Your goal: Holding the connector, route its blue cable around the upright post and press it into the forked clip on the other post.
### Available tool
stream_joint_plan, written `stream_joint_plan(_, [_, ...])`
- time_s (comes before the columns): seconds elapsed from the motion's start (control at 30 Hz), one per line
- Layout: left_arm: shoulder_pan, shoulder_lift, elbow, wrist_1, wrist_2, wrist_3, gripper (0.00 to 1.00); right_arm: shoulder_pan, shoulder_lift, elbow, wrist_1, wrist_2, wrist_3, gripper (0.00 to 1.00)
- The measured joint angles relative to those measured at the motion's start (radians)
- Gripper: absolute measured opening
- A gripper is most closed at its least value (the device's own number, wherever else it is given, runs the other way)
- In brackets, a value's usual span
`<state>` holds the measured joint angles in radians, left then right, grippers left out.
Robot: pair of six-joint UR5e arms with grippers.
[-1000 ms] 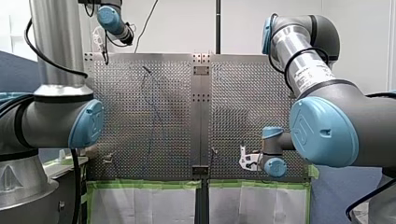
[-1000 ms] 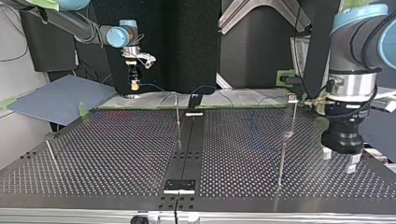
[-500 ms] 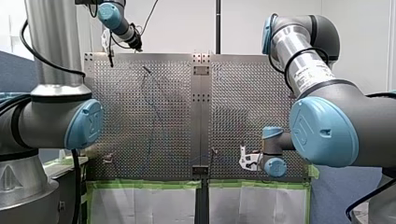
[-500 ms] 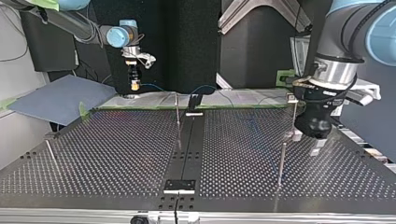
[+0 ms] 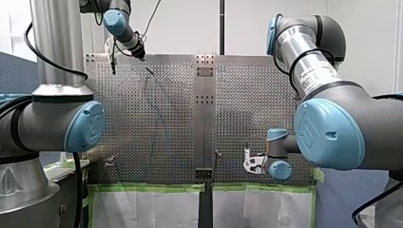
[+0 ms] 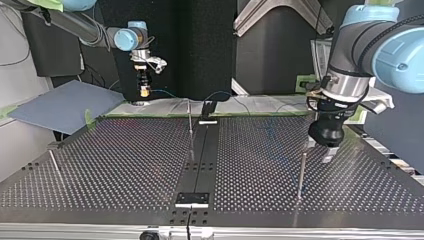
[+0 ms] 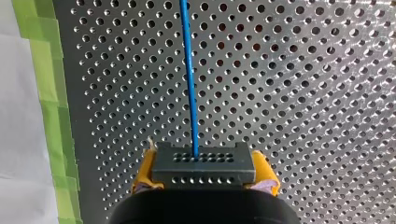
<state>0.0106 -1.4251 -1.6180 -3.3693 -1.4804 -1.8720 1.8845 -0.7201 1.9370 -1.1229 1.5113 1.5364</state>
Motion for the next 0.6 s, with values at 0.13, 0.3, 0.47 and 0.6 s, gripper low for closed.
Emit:
stream_joint_plan(0.13, [0.000,0.000,0.000,0.000,-0.001,-0.002,1.00,0.000,0.000,0.000,0.000,-0.001,0.000,0.00])
stream_joint_plan(0.3, [0.000,0.000,0.000,-0.001,-0.018,-0.004,1.00,0.000,0.000,0.000,0.000,-0.001,0.000,0.00])
stream_joint_plan(0.47, [0.000,0.000,0.000,-0.013,-0.053,-0.016,1.00,0.000,0.000,0.000,0.001,-0.001,0.000,0.00])
stream_joint_plan(0.6, [0.001,0.000,0.000,-0.041,-0.085,-0.025,1.00,0.000,0.000,0.000,0.001,-0.001,-0.001,0.00])
